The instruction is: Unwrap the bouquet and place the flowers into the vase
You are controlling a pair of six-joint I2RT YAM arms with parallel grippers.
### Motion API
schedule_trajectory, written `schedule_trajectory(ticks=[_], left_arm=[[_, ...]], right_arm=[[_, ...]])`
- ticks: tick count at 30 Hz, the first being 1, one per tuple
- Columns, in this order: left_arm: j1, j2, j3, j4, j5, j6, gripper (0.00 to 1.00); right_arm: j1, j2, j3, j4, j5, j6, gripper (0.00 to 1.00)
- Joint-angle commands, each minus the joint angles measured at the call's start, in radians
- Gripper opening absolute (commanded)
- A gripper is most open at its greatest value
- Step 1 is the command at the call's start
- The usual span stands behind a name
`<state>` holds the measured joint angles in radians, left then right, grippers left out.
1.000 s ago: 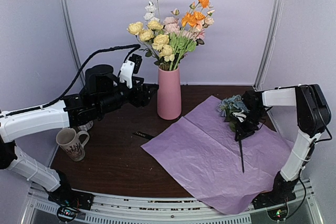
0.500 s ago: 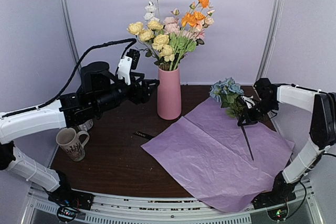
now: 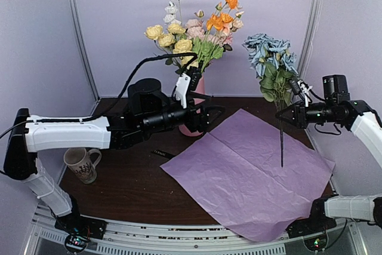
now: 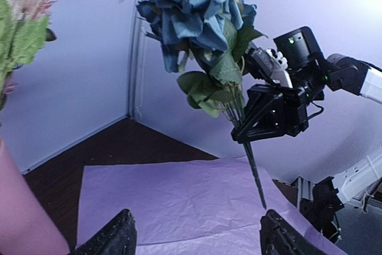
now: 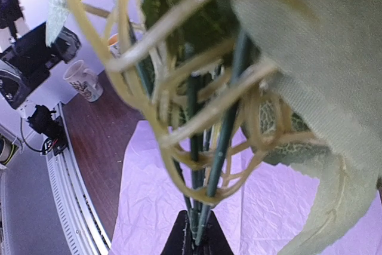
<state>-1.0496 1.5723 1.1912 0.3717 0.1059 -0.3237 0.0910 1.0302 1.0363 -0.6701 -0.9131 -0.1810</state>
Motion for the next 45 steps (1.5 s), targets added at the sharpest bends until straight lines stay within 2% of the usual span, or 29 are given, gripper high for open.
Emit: schedule_trajectory(ticks=[1, 5, 13, 19, 27, 36, 38, 42, 45], left_arm=[[-0.033, 0.065, 0.077, 0.177, 0.135, -0.059, 0.72], [-0.049, 0.116, 0.108, 0.258, 0.167, -0.093, 0.71], [-0.056, 0.186, 0.191, 0.272, 0.185, -0.101, 0.68], [-0.057, 0.240, 0.263, 0.281, 0.218, -0.127, 0.59], [-0.057, 0.292, 0.310, 0.286, 0.243, -0.155, 0.37], [-0.056, 0.314, 0.345, 0.288, 0.294, -0.161, 0.01], [-0.056, 0.307, 0.347, 0.278, 0.297, -0.151, 0.00], [-0.056, 0.275, 0.338, 0.251, 0.298, -0.121, 0.00], [-0.055, 0.229, 0.316, 0.219, 0.292, -0.081, 0.00]], right_arm=[[0.062, -0.039, 0.005, 0.076, -0.143, -0.028, 0.00], [0.161, -0.037, 0.049, 0.083, -0.152, -0.026, 0.00], [0.306, 0.038, 0.127, 0.101, -0.190, -0.015, 0.00], [0.362, 0.068, 0.136, 0.095, -0.180, -0.017, 0.00], [0.375, 0.063, 0.133, 0.081, -0.153, -0.028, 0.00], [0.377, 0.062, 0.165, 0.018, -0.087, -0.057, 0.00], [0.377, 0.054, 0.165, 0.000, -0.073, -0.069, 0.08], [0.373, 0.023, 0.164, -0.052, -0.015, -0.099, 0.38], [0.353, -0.004, 0.156, -0.112, 0.021, -0.136, 0.55]])
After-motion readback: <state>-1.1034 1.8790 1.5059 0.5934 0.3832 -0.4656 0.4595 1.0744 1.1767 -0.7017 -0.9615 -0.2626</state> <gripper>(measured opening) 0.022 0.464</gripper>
